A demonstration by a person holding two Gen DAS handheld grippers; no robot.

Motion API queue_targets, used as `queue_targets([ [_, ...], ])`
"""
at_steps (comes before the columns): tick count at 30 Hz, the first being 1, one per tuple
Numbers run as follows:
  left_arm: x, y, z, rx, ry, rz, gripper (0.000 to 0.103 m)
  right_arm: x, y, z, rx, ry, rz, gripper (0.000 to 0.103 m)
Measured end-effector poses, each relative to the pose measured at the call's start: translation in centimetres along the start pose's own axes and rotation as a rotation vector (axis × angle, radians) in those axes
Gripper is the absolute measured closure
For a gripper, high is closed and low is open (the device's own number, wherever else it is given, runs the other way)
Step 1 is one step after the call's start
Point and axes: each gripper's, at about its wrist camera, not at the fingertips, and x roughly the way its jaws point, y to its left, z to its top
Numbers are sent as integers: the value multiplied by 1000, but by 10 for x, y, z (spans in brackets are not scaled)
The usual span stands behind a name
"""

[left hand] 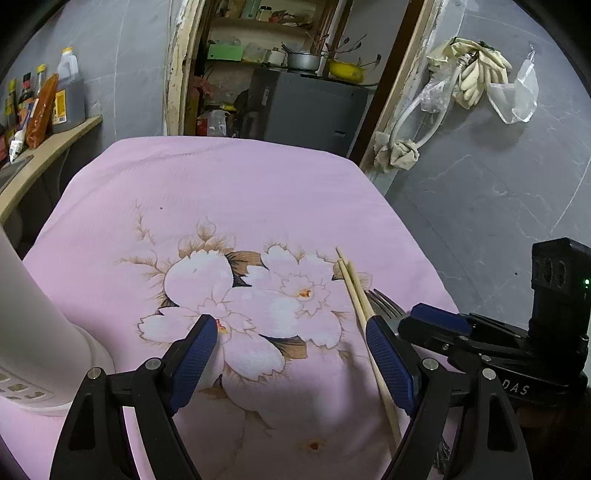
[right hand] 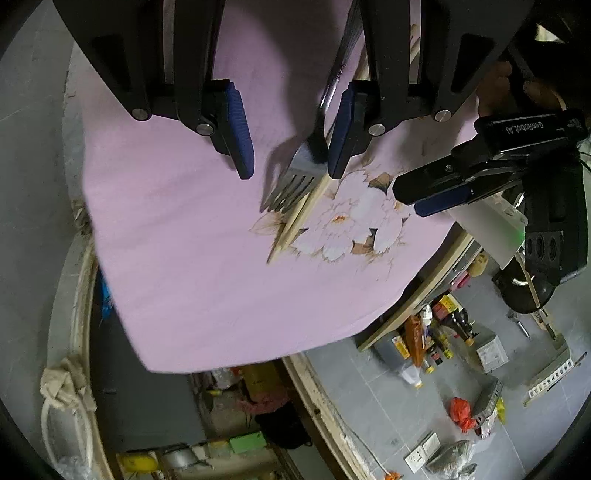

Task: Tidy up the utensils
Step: 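Close the right tool on the silver fork while the left tool grips a chopstick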

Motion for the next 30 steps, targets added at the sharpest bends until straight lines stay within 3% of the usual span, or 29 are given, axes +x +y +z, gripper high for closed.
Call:
queue_targets([
  [3,4,1,1,-4,7,-14,23,-1,1,0,-5,-6,29,82],
  [5,7,0,2,0,18,-30,29,-2,4,-2,-11,-10,17,82],
  [6,9,-1,3,4,25,-39,32,-4,3,-2,-6,-14,18,90],
  [9,14,-7,4,18,43,-72,41,-15,-5,-2,19,-41,3,95],
  [10,16,-10,5,24,51,-86,45,-19,-8,-3,26,-51,-8,101],
  [12,20,-15,6,38,66,-114,52,-25,-18,-3,52,-59,-37,102],
  [18,38,-25,5,59,140,-167,80,-29,-33,-3,118,-78,-16,102],
  [29,53,-25,9,7,208,-270,82,-27,-36,-4,136,-80,-23,102],
  [30,55,-27,11,14,219,-269,88,-26,-36,-4,136,-78,-22,102],
])
